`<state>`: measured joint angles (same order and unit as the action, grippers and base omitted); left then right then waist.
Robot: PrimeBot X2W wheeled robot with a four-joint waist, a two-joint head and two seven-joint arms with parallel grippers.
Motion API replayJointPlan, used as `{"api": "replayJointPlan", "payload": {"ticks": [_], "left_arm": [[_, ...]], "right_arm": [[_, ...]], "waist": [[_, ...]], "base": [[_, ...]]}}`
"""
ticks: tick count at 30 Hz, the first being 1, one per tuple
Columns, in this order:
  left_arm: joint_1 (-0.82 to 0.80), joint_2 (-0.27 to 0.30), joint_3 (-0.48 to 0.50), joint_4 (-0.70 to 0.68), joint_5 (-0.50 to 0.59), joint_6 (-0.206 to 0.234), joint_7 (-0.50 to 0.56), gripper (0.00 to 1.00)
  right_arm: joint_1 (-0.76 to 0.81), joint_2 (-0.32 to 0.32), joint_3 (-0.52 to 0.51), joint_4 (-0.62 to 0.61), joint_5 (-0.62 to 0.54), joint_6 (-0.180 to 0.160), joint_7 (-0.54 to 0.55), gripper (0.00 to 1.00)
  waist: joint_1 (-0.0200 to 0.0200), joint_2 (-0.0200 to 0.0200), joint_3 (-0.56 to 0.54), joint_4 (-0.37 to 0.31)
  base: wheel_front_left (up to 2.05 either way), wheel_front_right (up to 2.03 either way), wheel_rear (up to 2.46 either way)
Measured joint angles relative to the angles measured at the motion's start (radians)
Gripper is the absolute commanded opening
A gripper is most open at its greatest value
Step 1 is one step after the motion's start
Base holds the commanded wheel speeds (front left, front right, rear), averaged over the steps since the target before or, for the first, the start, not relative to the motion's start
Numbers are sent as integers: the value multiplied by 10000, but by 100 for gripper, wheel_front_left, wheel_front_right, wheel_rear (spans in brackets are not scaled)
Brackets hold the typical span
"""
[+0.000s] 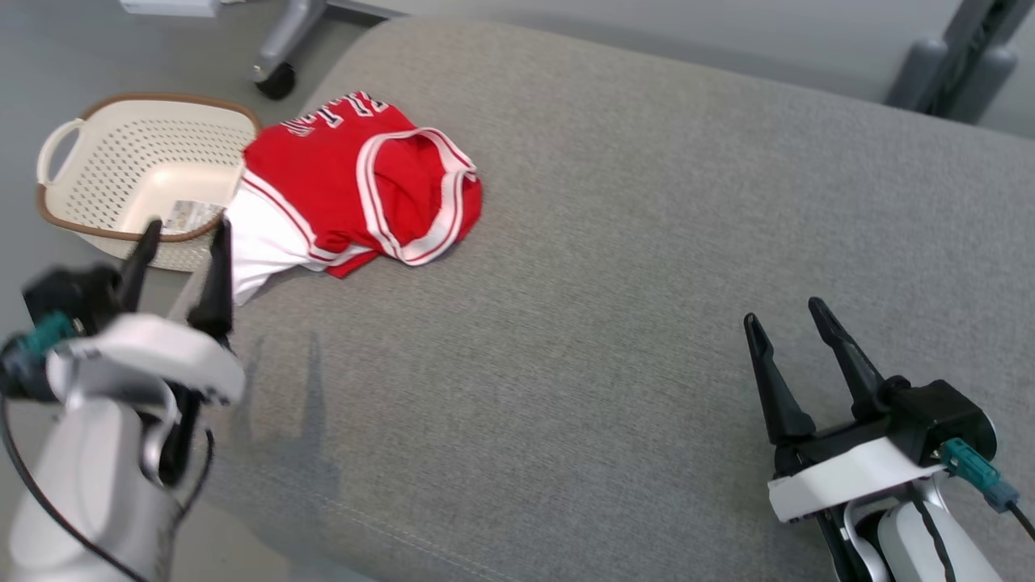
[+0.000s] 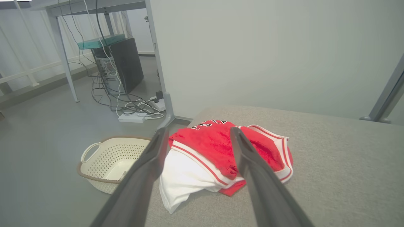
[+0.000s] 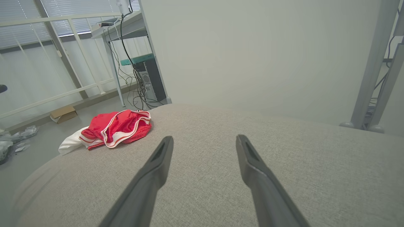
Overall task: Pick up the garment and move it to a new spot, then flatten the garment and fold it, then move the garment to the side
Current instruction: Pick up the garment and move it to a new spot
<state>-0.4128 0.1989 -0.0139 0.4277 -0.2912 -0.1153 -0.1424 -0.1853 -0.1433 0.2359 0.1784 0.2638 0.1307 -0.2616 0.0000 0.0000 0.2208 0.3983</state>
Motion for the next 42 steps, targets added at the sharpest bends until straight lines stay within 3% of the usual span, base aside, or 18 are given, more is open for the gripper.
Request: {"api": "replayJointPlan", "payload": {"ticks": [7,12,19,28,38,39,40,41,42], "left_arm": [[-2669,1164,-688,1638,-1908,-128,2690,100],[-3882,1908,-1239,2706,-2940,-144,3743,100],[-4995,2368,-1887,4056,-3912,-144,4951,100],[-5553,2345,-2219,5601,-4445,-144,5248,100],[-5880,2341,-2660,6481,-4621,-144,5252,100],[-5914,2324,-2711,6512,-4684,-144,5306,76],[-5930,2307,-2773,6518,-4727,-144,5311,42],[-5933,2293,-2878,6464,-4750,-144,5335,15],[-5932,2290,-2974,6381,-4784,-144,5333,0]], "right_arm": [[-532,-221,261,-102,-127,0,0,100],[-865,-307,324,-148,-150,0,0,100],[-1217,-324,435,-249,-167,0,0,100],[-1338,-165,619,-303,-199,0,0,100],[-1388,-182,579,-316,-198,0,0,100],[-1388,-182,575,-313,-205,0,0,100],[-1388,-182,575,-305,-226,0,0,100],[-1388,-182,577,-293,-234,0,0,100],[-1388,-180,579,-282,-240,0,0,100]], "waist": [[0,0,899,-681],[0,0,1509,-1209],[0,0,2226,-1927],[0,0,2747,-2559],[0,0,2834,-2631],[0,0,2832,-2619],[0,0,2826,-2606],[0,0,2822,-2594],[0,0,2816,-2582]], "base": [[0,0,0],[0,0,0],[0,0,0],[0,0,0],[0,0,0],[0,0,0],[0,0,0],[0,0,0],[0,0,0]]}}
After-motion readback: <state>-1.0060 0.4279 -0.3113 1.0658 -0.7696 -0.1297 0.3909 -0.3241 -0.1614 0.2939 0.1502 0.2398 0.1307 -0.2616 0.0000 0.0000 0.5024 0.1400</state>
